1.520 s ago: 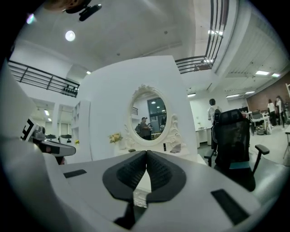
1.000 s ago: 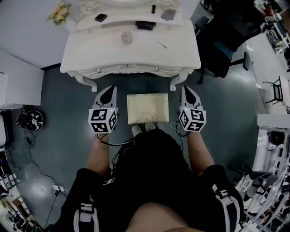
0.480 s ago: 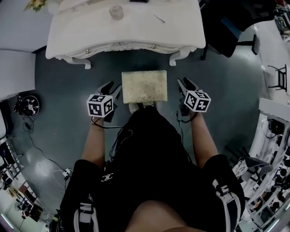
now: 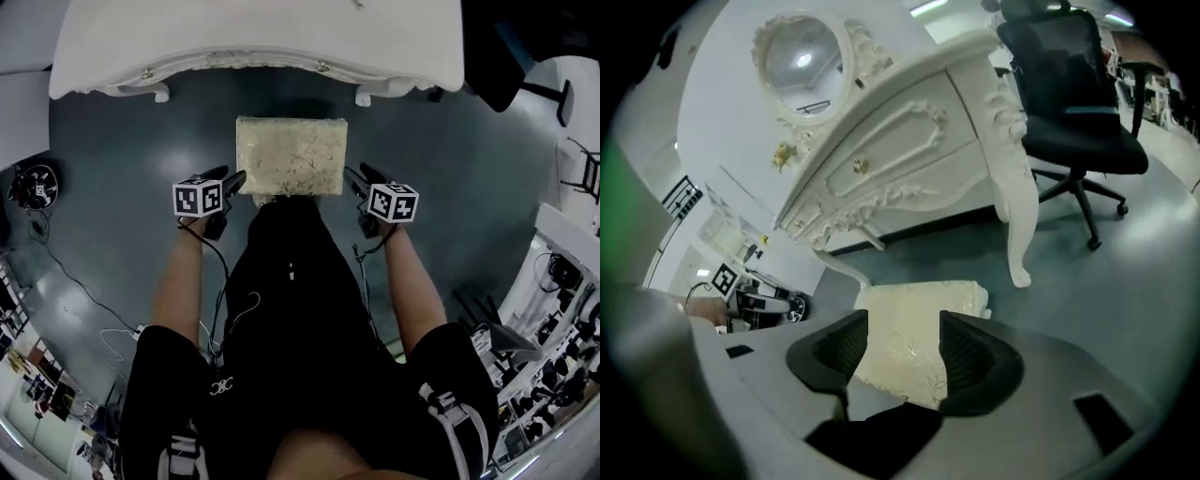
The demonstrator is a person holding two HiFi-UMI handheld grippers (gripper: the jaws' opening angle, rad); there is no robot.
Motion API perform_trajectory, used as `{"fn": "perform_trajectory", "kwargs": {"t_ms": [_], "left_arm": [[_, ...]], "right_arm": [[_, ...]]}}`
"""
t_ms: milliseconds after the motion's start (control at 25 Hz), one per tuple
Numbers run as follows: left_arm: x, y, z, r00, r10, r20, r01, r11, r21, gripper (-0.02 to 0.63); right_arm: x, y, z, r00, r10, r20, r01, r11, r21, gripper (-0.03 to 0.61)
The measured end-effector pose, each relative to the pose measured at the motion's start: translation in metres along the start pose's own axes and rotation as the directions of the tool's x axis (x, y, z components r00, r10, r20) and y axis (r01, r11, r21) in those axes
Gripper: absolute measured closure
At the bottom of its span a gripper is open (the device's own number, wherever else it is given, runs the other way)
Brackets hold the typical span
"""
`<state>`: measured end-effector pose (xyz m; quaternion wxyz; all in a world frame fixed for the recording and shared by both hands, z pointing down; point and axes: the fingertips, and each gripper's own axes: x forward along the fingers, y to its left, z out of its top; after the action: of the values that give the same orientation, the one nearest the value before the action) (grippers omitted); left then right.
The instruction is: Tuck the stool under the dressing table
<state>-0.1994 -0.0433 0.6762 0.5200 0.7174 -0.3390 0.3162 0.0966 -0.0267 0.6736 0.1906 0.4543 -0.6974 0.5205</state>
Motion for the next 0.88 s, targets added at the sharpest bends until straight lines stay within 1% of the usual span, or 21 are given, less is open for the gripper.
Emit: {"fn": "perform_trajectory", "kwargs": {"t_ms": [80, 160, 240, 320, 480, 600, 680, 760, 880], "left_arm": [[0.032, 0.026, -0.004, 1.000, 0.014, 0.011, -0.014, 1.000, 0.002, 0.371], [0.059, 0.050, -0.015, 0.999, 0.031, 0.025, -0.031, 0.999, 0.013, 0.373], [0.084, 0.071, -0.027, 0.999, 0.032, 0.032, -0.032, 0.999, -0.003, 0.371], [0.106, 0.091, -0.036, 0.999, 0.030, 0.038, -0.029, 0.999, -0.037, 0.370], [0.139, 0.125, -0.048, 0.998, 0.024, 0.052, -0.019, 0.996, -0.088, 0.359], [0.156, 0.140, -0.049, 0.997, -0.024, 0.072, 0.034, 0.989, -0.141, 0.354], [0.160, 0.143, -0.051, 0.994, -0.067, 0.083, 0.080, 0.984, -0.159, 0.342], [0.160, 0.144, -0.051, 0.989, -0.109, 0.095, 0.123, 0.979, -0.160, 0.333], [0.161, 0.145, -0.052, 0.979, -0.172, 0.110, 0.190, 0.964, -0.187, 0.333]], "right_arm": [[0.034, -0.021, -0.014, 0.999, 0.001, -0.041, -0.002, 1.000, -0.016, 0.322], [0.063, -0.040, -0.031, 0.996, -0.002, -0.092, -0.003, 0.998, -0.056, 0.322], [0.088, -0.057, -0.044, 0.990, 0.002, -0.138, -0.014, 0.996, -0.090, 0.322], [0.109, -0.075, -0.051, 0.987, 0.010, -0.162, -0.022, 0.997, -0.073, 0.322], [0.136, -0.107, -0.068, 0.982, 0.018, -0.188, -0.017, 1.000, 0.004, 0.321], [0.152, -0.126, -0.079, 0.983, 0.021, -0.180, -0.007, 0.997, 0.083, 0.314], [0.157, -0.133, -0.085, 0.985, 0.035, -0.168, -0.013, 0.991, 0.130, 0.303], [0.160, -0.133, -0.086, 0.986, 0.078, -0.148, -0.053, 0.985, 0.165, 0.287], [0.163, -0.130, -0.086, 0.977, 0.180, -0.114, -0.156, 0.970, 0.186, 0.287]]}}
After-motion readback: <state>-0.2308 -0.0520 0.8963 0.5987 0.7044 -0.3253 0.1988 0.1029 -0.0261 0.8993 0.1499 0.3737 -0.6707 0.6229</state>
